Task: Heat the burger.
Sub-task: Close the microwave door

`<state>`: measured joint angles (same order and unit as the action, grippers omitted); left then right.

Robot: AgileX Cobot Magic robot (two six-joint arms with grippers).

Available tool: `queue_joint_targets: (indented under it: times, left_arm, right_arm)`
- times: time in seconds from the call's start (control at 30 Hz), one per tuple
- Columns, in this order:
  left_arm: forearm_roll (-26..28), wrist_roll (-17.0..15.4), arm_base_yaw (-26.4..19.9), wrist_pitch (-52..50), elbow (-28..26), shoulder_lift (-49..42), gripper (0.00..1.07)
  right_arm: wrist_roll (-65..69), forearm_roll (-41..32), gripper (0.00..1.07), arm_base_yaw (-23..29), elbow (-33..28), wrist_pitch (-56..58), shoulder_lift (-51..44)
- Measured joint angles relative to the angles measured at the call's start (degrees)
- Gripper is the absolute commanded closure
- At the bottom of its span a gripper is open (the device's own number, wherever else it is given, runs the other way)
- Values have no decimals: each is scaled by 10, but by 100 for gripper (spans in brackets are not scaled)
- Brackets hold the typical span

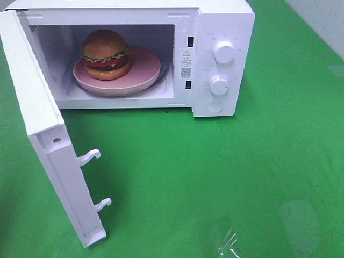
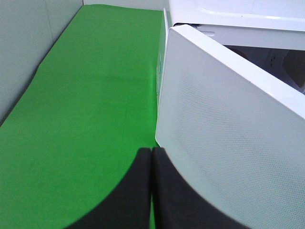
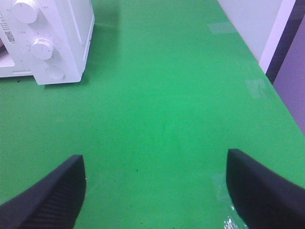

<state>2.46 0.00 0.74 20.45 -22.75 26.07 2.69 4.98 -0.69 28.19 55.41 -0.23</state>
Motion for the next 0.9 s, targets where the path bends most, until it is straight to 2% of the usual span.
queue_joint_targets:
  times: [0.63,0.9]
  left_arm:
    - [18,0,0,-141,92,14,107]
    - [18,0,0,-167,96,16,107]
  right_arm:
    - [0,0,32,0,0,0,0]
    - [0,0,32,0,0,0,0]
